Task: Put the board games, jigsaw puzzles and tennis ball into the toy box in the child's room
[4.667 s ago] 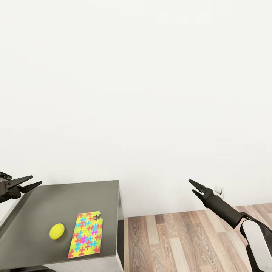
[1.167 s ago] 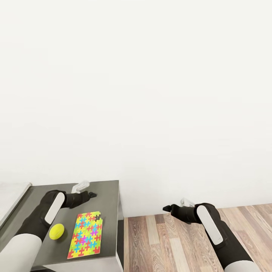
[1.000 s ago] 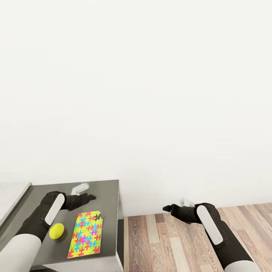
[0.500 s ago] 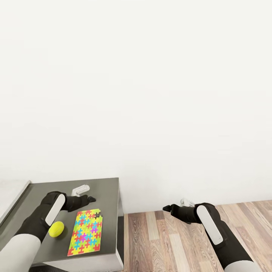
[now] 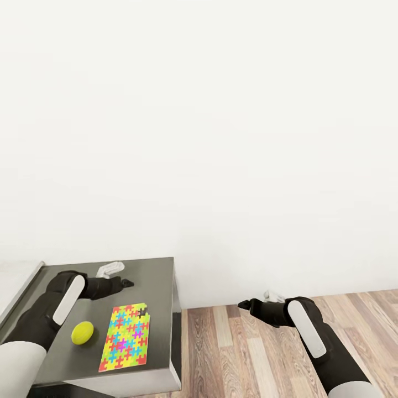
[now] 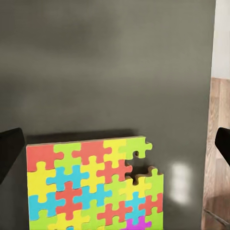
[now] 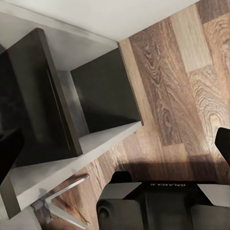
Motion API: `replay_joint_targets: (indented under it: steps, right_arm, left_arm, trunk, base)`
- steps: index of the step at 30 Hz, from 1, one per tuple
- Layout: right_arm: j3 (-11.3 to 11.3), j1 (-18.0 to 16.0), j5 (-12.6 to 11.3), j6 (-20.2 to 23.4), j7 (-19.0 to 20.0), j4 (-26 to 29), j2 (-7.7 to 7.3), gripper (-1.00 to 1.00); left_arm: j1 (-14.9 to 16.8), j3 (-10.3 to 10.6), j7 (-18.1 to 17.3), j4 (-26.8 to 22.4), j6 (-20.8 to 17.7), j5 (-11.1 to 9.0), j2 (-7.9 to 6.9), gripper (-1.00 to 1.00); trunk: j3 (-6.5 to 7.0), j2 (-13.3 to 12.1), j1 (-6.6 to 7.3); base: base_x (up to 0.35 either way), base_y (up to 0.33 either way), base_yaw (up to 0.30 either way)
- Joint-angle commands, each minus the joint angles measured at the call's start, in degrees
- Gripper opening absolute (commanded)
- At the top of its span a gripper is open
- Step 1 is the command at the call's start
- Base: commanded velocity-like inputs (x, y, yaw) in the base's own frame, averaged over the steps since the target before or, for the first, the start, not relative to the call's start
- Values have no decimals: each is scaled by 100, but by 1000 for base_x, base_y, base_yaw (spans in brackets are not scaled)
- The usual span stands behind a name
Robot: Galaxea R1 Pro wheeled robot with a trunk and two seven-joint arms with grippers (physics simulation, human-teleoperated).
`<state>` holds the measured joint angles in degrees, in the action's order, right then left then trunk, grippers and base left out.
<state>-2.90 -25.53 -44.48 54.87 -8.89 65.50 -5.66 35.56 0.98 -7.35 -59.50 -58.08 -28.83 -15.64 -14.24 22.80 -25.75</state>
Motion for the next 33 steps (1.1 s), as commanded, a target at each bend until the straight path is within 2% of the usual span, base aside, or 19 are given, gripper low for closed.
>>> replay_joint_targets:
  steps: [1,23,33]
  right_arm:
    - [-14,-4,-60,7,-60,6,-5,100]
    - [0,-4,-69,6,-55,6,-5,100]
    - [0,-4,-69,6,-53,-1,-5,100]
  left_arm:
    - [4,7,-52,-12,-19,53,-5,100]
    - [4,-2,-56,94,-192,54,-42,100]
    - [4,-77,-47,579,-192,60,-51,100]
  trunk:
    - [-13,12,-3]
    - [-21,12,-3]
    - [-58,12,-3]
  base:
    - [0,0,0]
    - [0,0,0]
    - [0,0,0]
